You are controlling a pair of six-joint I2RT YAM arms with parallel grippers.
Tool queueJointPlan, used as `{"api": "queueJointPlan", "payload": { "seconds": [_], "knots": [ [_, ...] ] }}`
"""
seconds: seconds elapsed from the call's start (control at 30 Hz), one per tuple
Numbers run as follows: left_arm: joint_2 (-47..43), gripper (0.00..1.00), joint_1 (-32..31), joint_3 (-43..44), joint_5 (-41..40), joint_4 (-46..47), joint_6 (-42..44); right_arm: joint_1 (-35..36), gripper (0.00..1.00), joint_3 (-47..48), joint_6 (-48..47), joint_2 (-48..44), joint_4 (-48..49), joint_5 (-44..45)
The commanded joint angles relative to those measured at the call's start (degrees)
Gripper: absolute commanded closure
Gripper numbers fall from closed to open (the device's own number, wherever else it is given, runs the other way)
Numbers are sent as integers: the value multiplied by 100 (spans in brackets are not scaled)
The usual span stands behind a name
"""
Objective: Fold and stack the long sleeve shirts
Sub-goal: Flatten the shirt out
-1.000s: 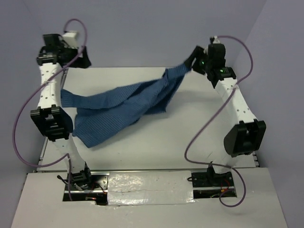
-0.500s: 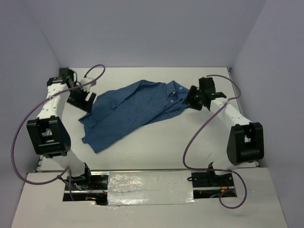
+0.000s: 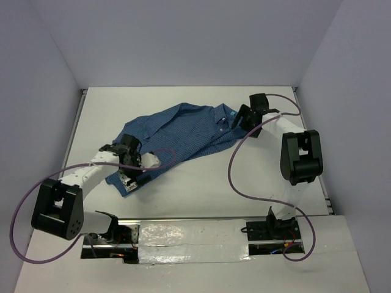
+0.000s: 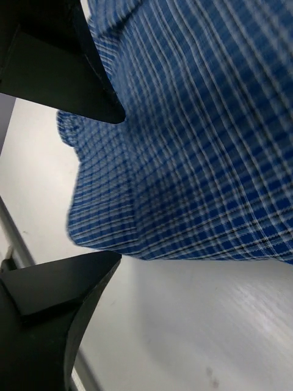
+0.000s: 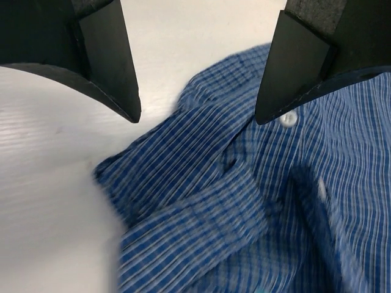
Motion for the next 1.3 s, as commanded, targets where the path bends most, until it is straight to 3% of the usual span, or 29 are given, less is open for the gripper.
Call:
{"api": "queueJointPlan", "payload": {
  "seconds": [0.0,0.13,0.27,0.3,0.33,0.37,0.4,0.43,0.47,0.63,0.77,1.03,1.27],
  "knots": [
    [249,1,-272,-456,-899,1062,-198,-189,18,412,-39,301,5,261],
    [750,6,-272,-562,-1567,1704,-470,-197,19,800,-22,680,-285,392],
    [944,54,-272,-256,-1307,1504,-681,-215,18,782,40,830,-276,551],
    [936,82,-272,-167,-1157,1381,-708,-215,21,826,23,952,-302,534],
    [909,97,-272,-79,-956,1180,-856,-224,26,896,-21,1006,-372,481],
    [857,100,-272,113,-893,1108,-918,-233,29,983,-108,1041,-373,420],
    [804,100,-272,210,-831,1029,-963,-233,55,1010,-144,1085,-355,332],
    [638,100,-264,455,-726,881,-1033,-241,71,1054,-196,1103,-364,253],
    [532,100,-220,614,-682,818,-1077,-250,100,1055,-249,1103,-329,96],
    [-100,100,87,2175,-357,134,-1218,-373,100,573,-592,262,-136,-56],
    [-207,100,588,3435,-242,-420,-1271,-391,100,177,-1241,-1536,-118,60],
    [-559,100,729,5562,-488,-993,-1112,-373,100,-308,-2041,-4842,-74,-213],
    [-454,100,861,7092,-550,-1037,-1279,-373,100,745,-2912,-5858,-696,-1873]
  ]
}}
